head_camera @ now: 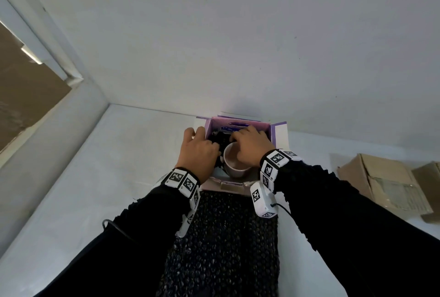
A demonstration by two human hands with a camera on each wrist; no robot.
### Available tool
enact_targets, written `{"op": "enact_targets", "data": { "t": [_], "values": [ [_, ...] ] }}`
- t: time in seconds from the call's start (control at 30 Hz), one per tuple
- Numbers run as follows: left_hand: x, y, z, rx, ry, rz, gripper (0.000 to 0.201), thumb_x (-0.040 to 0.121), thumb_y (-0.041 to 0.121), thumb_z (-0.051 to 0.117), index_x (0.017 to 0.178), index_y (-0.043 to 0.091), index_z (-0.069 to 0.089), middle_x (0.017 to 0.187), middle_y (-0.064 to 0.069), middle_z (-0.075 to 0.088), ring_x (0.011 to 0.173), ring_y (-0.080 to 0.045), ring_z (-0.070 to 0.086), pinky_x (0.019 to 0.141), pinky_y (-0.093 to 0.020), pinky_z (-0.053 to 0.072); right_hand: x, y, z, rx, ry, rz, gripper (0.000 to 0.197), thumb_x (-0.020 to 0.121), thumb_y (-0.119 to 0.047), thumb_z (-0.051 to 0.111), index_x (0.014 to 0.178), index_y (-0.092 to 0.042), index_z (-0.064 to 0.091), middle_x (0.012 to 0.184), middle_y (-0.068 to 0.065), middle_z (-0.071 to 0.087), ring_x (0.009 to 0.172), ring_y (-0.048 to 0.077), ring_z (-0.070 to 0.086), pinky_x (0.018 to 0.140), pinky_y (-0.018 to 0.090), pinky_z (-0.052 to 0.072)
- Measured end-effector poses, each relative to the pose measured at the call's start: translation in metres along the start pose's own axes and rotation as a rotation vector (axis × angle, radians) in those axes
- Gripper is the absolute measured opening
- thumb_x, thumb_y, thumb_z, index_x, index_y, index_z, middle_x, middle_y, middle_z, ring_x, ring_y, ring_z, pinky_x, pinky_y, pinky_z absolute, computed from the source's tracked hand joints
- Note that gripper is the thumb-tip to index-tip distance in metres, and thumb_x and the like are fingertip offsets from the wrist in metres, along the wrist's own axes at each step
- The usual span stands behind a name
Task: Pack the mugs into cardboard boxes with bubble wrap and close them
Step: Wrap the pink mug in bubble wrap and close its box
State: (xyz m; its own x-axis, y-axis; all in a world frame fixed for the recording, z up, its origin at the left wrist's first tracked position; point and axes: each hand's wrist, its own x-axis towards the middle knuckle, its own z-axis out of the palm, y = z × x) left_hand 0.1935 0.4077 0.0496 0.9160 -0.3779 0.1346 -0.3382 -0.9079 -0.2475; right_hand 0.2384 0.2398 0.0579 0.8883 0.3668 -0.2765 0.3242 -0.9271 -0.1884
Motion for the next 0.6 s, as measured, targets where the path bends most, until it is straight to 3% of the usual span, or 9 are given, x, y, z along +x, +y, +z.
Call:
{"op": "enact_targets", "data": {
  "t": [0.1,0.2,0.33,0.43,0.6],
  "values": [
    [-0.003,0.001,-0.001,0.009,0.018,-0.003,0.028,0.073,0.029,0.070,0.051,0.021,0.056,0.046,0.007,0.054,0.080,-0.025,0.050,0.081,-0.041,0.027,-0.006,0.001,-0.008,0.011,0.017,-0.010,0.048,0.083,-0.021,0.053,0.131,-0.023,0.053,0.135,0.003,0.052,0.131,0.025,0.035,0.102,0.045,0.033],
    [-0.012,0.004,-0.006,-0.027,0.095,-0.040,0.022,0.079,0.030,0.065,0.059,0.020,0.060,0.054,0.004,0.060,0.081,-0.026,0.053,0.080,-0.040,0.027,-0.018,0.002,-0.018,0.087,0.133,-0.053,0.042,0.083,-0.019,0.055,0.125,-0.025,0.059,0.129,0.001,0.058,0.124,0.024,0.046,0.101,0.041,0.038],
    [-0.033,0.011,-0.008,-0.137,0.168,-0.057,0.022,0.083,0.033,0.051,0.072,0.022,0.066,0.070,0.005,0.064,0.079,-0.025,0.055,0.075,-0.038,0.031,-0.040,0.000,-0.021,0.403,0.303,-0.135,0.035,0.080,-0.007,0.053,0.110,-0.020,0.066,0.110,-0.003,0.067,0.100,0.014,0.061,0.090,0.034,0.050],
    [-0.059,0.020,-0.009,-0.228,0.206,-0.029,0.024,0.084,0.034,0.046,0.076,0.021,0.066,0.076,0.003,0.062,0.077,-0.026,0.055,0.067,-0.036,0.036,-0.068,-0.009,-0.011,0.472,0.355,-0.202,0.023,0.083,-0.014,0.054,0.100,-0.023,0.066,0.094,-0.010,0.067,0.083,0.008,0.061,0.077,0.029,0.051],
    [-0.102,0.031,0.002,-0.378,0.225,0.000,0.014,0.084,0.028,0.054,0.080,0.018,0.063,0.088,-0.001,0.059,0.075,-0.024,0.053,0.059,-0.034,0.041,-0.116,-0.021,0.024,0.447,0.399,-0.282,0.021,0.084,-0.011,0.056,0.098,-0.024,0.064,0.095,-0.008,0.067,0.080,0.008,0.061,0.073,0.024,0.050]
  ]
}}
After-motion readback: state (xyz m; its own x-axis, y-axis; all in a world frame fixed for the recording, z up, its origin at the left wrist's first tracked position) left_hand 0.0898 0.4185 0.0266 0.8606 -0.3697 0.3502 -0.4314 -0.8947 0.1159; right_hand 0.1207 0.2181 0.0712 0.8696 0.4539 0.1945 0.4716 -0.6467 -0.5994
